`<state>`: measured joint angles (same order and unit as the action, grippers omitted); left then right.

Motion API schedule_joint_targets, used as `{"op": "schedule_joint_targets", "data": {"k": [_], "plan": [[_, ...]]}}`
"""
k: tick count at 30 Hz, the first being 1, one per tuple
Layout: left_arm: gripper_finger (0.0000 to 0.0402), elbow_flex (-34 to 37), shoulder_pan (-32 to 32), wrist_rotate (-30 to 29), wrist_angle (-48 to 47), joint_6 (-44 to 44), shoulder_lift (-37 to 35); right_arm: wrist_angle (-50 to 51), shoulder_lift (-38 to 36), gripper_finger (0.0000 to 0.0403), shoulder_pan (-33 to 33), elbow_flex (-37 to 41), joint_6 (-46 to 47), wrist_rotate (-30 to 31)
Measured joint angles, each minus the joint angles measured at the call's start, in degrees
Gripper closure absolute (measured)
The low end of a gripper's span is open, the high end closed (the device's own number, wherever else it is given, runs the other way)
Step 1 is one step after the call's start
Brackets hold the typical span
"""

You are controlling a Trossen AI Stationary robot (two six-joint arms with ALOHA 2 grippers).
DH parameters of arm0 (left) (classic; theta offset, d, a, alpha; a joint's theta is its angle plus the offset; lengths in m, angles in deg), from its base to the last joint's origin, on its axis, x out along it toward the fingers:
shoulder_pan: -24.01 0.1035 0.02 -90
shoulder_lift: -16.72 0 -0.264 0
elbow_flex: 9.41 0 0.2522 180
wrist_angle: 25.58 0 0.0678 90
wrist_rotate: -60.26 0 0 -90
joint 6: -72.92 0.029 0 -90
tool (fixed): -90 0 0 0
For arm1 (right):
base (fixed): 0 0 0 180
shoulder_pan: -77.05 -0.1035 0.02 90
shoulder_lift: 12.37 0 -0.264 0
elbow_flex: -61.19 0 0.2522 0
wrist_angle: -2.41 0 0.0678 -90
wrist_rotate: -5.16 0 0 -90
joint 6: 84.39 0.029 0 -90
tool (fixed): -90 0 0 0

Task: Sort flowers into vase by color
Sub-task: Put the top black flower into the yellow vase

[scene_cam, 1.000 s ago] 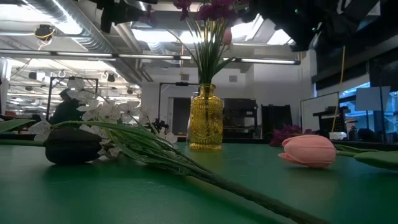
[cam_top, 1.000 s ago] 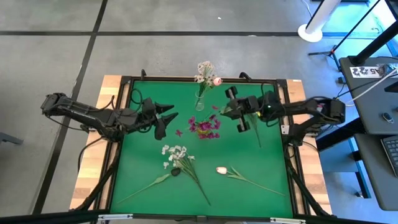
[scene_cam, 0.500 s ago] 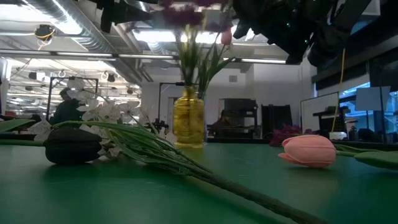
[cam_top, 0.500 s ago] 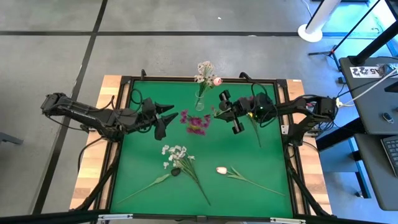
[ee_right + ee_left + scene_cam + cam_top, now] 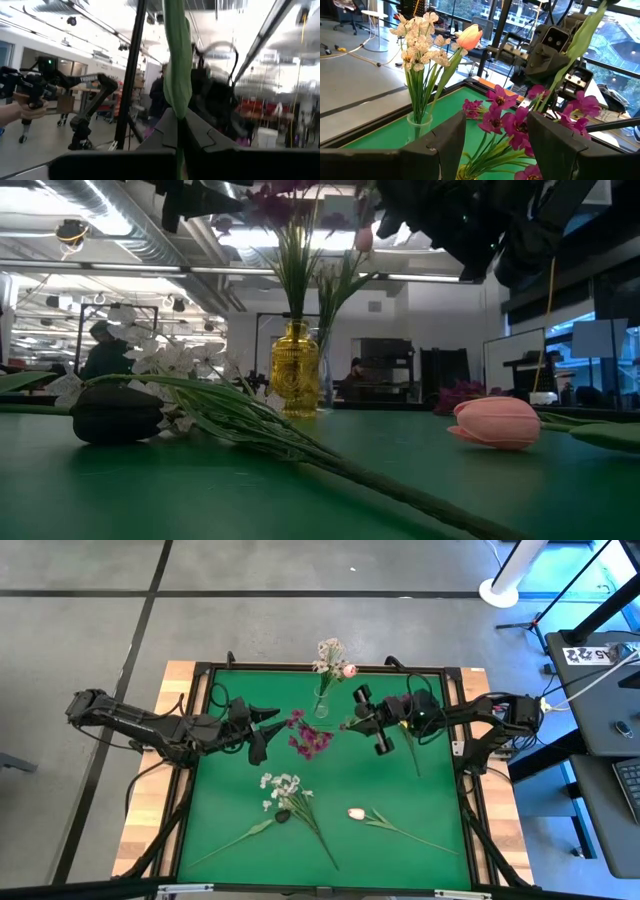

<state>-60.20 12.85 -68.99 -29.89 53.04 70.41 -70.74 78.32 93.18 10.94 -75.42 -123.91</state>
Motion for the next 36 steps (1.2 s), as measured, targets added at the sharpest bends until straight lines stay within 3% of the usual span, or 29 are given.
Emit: {"op": "schedule_joint_targets", "data": {"k": [10,19,26,30,36], "plan": [[0.0196,0.0,-0.23,-0.06,0.23,4.38,-1.66,-2.16,-2.98,0.04,1.87,-3.33,3.13,-3.18],[0.0196,0.0,-0.26,-1.72,0.2,11.4,-7.7,5.84,-9.93,0.04,4.59,-3.75,9.23,-10.08],[0.0196,0.0,-0.26,-2.32,0.2,13.02,-11.37,6.04,-14.63,0.04,4.53,-10.21,12.11,-12.02],[0.0196,0.0,-0.26,-2.27,0.05,14.25,-11.45,11.54,-14.69,0.04,4.51,-14.82,8.1,-12.14],[0.0196,0.0,0.5,-2.27,-0.15,15.23,-10.95,32.54,-10.68,0.04,4.62,-21.31,-7.11,-9.99]]}}
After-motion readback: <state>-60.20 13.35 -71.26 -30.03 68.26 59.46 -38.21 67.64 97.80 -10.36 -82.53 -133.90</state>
